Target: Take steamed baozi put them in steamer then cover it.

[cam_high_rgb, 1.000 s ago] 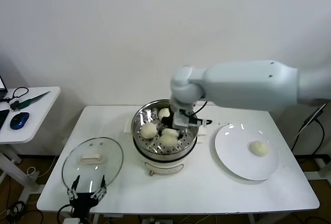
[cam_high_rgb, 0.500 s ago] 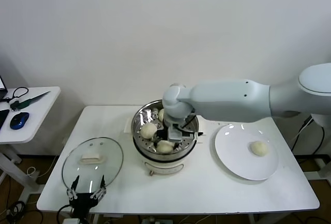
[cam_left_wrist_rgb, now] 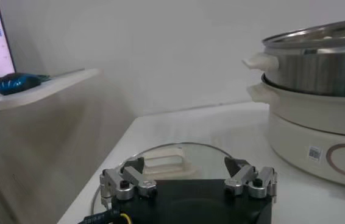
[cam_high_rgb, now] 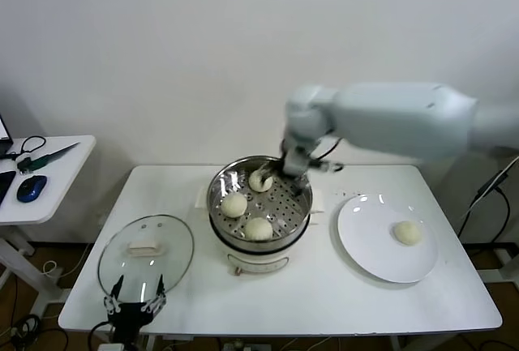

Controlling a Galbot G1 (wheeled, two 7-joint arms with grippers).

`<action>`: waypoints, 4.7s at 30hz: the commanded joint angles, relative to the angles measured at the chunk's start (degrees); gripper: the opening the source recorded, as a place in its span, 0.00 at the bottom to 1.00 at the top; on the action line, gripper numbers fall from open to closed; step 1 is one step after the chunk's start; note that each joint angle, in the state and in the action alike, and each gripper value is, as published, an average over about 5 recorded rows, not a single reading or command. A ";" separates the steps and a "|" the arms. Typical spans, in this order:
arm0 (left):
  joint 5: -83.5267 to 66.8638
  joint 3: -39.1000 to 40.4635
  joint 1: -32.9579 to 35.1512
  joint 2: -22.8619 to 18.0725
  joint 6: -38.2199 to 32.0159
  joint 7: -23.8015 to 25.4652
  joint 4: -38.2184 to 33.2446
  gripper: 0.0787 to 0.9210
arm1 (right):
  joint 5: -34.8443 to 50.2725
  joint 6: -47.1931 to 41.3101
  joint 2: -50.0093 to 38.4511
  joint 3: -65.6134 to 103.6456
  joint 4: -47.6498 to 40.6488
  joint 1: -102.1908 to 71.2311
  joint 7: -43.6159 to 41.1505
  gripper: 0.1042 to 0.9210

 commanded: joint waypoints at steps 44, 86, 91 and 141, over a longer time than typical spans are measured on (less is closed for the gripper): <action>0.35 0.11 0.25 -0.38 0.31 0.62 0.98 0.88 | -9.30 -19.51 -18.59 35.80 -33.23 -49.22 -0.15 0.87; -0.23 0.61 0.01 0.09 0.74 0.87 -1.37 0.88 | 37.21 -41.28 7.68 0.17 0.23 -4.72 9.26 0.67; -0.44 0.29 0.10 0.16 0.68 0.90 -1.46 0.88 | 32.93 -42.07 6.94 -0.06 -1.40 -10.18 10.28 0.67; -2.18 0.71 -1.83 2.01 0.05 -0.29 -4.32 0.88 | 32.22 -40.04 -28.97 58.08 1.88 -43.24 41.44 0.88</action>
